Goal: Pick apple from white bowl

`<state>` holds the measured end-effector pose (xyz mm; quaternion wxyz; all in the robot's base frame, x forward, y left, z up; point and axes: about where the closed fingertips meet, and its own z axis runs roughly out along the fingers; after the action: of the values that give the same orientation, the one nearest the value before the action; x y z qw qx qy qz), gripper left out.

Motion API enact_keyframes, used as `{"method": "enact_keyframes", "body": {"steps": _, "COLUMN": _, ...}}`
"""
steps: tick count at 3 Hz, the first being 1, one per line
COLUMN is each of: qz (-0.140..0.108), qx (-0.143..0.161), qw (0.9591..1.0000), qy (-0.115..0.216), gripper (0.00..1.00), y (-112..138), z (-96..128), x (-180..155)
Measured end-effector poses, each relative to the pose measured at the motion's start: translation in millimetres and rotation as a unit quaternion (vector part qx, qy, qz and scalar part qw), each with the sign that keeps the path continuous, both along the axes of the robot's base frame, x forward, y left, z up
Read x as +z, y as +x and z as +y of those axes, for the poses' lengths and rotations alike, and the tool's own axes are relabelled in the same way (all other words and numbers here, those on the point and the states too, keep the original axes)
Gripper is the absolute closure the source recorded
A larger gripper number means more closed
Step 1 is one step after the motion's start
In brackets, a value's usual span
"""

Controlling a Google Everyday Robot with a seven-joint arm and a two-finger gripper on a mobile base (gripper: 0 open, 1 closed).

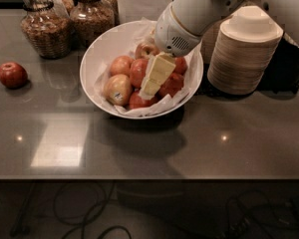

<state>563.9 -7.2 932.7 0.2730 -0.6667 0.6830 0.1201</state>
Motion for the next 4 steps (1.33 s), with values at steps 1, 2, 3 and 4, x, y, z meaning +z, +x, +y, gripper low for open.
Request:
{"method": "enact_keyframes", "body": {"steps": 1, "qz": 0.003, "qx": -0.003, "qw": 1.0, "qy": 0.001, "gripper": 0.1, "y": 2, "z": -2, "x": -5}}
{"method": "enact_keyframes", "body": {"steps": 2, "qz": 0.01, "qx": -0.007, "qw": 0.9999, "qy": 0.001, "gripper": 0.1, "y": 4, "z": -3, "x": -13}}
{"method": "enact_keyframes", "body": {"steps": 3, "qz": 0.014, "qx": -0.008, "qw": 0.9999, "qy": 0.002, "gripper": 0.1, "y": 5, "z": -3, "x": -17}}
{"method": "enact_keyframes", "body": {"steps": 4, "qz": 0.018, "qx": -0.009, "qw": 0.9998, "qy": 0.003, "gripper": 0.29, "y": 6, "z": -2, "x": -22}}
